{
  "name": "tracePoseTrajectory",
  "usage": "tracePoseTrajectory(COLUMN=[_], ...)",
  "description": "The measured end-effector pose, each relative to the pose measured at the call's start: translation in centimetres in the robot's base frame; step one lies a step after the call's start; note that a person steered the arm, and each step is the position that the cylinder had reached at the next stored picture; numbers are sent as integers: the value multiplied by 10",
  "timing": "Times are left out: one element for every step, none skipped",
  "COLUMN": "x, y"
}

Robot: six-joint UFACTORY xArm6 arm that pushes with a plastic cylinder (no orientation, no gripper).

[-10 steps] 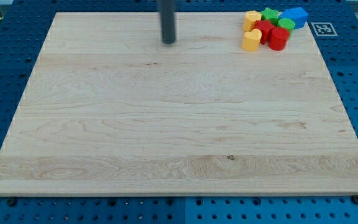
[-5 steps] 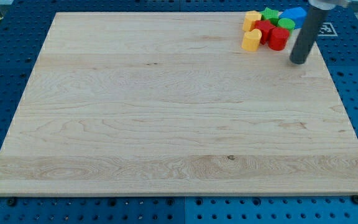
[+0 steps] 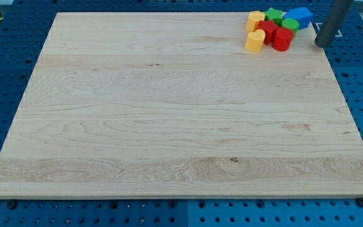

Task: Separate the yellow heart from the group of blocks

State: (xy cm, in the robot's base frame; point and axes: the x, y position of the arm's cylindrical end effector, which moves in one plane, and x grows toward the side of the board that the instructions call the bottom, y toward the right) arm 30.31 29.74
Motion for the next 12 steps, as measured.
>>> tracePoseTrajectory(x=[-3, -12, -9, -8, -8, -8, -8, -8, -8, -8, -8, -13], y=[0, -2, -5, -28, -58, -94, -129, -168, -214, -264, -308, -297])
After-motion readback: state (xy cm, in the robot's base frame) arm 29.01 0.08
